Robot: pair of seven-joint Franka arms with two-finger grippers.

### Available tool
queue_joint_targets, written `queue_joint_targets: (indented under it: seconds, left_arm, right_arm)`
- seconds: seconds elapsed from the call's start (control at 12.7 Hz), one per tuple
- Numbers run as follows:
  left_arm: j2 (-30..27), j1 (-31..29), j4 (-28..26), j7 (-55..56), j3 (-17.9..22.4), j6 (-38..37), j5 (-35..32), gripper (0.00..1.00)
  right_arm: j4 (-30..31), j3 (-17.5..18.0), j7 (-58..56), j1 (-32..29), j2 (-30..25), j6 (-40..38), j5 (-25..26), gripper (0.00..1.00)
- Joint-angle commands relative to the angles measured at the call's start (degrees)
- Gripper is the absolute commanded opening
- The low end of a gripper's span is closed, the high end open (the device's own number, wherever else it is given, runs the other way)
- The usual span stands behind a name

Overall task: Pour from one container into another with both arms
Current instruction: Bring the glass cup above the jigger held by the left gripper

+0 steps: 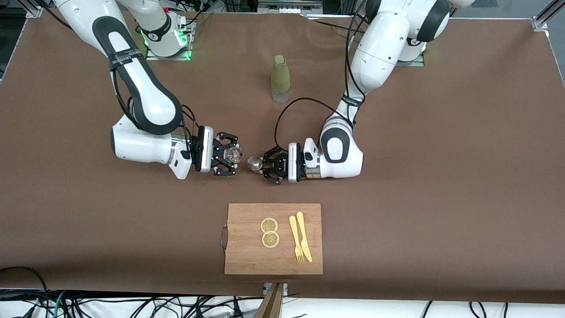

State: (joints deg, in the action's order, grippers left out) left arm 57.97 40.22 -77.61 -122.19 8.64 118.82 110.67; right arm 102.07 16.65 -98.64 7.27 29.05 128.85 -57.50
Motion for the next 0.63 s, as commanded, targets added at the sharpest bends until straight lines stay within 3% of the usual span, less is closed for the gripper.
queue_joint_targets:
  seconds: [0.0,0.55]
  left_arm:
    - [0.82,2.23,1.33,-4.46,0.33,3.79,4.11,0.00]
    - [1.44,2.23,1.24,-7.89,0.33,3.44,5.52,0.00]
  right_arm:
    - [-1.34,0.13,4.50,1.60,-0.31,2.63,4.92,0.14]
    - [-0.64,0.13,6.00,1.69,-1.10,2.81,11.87,0.14]
